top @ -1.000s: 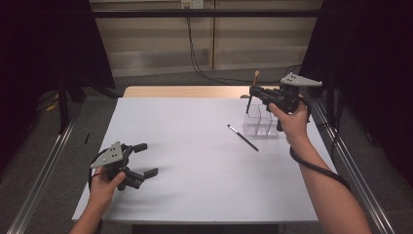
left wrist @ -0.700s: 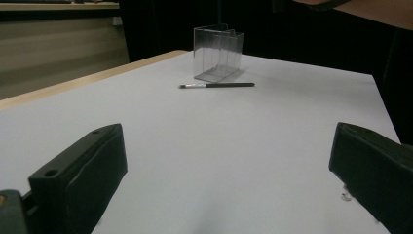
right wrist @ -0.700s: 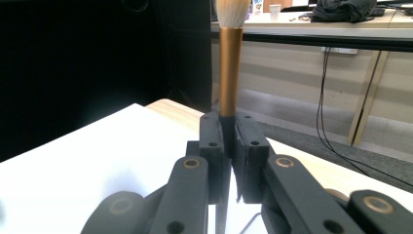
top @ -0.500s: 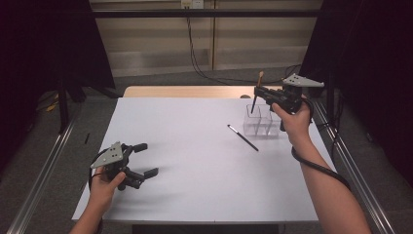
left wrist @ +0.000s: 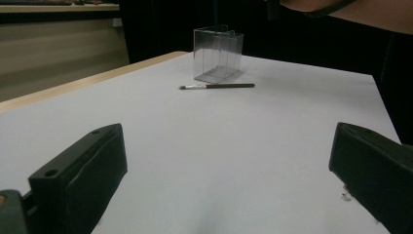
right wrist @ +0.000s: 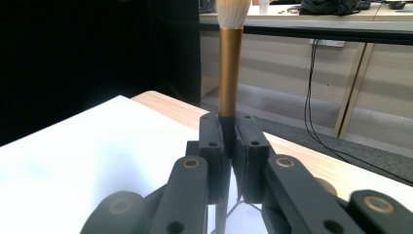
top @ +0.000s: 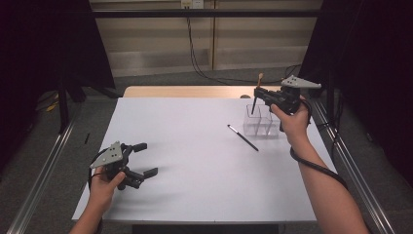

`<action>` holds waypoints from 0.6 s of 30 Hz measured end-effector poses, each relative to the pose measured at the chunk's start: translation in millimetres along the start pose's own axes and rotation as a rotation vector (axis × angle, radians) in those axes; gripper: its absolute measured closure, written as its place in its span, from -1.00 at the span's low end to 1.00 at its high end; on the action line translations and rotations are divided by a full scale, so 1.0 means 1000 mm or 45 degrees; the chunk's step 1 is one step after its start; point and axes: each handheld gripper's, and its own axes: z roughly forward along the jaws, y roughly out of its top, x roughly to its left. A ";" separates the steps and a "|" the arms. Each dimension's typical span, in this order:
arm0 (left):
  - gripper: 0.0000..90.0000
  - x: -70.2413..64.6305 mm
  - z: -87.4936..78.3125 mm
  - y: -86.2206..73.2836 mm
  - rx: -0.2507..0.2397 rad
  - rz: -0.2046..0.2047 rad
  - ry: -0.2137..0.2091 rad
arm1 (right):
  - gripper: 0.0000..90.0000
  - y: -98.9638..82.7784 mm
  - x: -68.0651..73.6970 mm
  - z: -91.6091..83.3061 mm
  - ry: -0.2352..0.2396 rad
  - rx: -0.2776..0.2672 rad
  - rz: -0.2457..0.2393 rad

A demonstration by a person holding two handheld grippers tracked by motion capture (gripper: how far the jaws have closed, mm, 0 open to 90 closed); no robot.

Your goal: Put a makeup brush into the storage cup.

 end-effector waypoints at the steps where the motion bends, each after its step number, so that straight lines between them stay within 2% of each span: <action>1: -0.99 0.000 0.000 0.000 0.000 0.000 0.000 | 0.86 0.000 0.000 0.000 0.000 0.004 -0.002; 18: -0.99 -0.001 0.001 0.001 -0.003 0.005 -0.011 | 0.86 -0.009 0.000 0.004 -0.001 0.022 -0.006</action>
